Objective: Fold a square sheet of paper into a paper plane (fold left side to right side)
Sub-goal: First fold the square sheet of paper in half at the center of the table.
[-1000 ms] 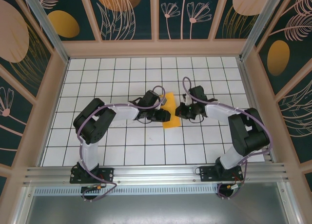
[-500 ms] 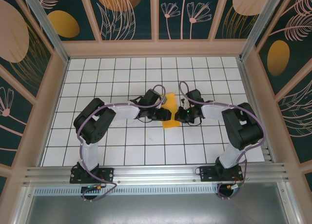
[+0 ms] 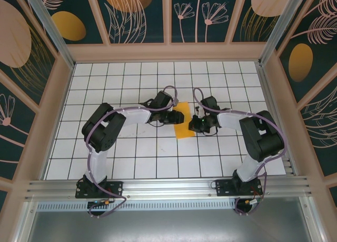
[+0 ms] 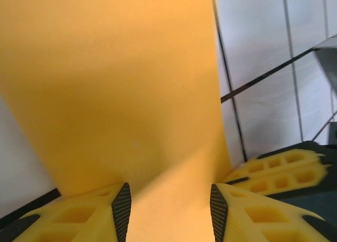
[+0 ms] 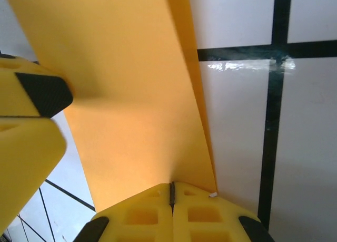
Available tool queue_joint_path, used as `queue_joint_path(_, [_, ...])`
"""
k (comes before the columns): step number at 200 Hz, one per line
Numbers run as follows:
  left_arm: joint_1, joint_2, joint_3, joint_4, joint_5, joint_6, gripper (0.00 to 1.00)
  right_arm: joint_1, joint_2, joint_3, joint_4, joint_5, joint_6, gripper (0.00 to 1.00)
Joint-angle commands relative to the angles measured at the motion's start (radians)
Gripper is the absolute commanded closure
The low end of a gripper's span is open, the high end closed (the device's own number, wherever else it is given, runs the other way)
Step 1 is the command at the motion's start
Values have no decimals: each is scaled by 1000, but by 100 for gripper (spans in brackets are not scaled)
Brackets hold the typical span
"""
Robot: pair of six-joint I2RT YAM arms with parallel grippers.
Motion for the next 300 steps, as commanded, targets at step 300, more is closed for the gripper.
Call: queue_joint_path(300, [136, -87, -64, 163, 129, -27, 48, -5, 83, -10, -112, 162, -47, 96])
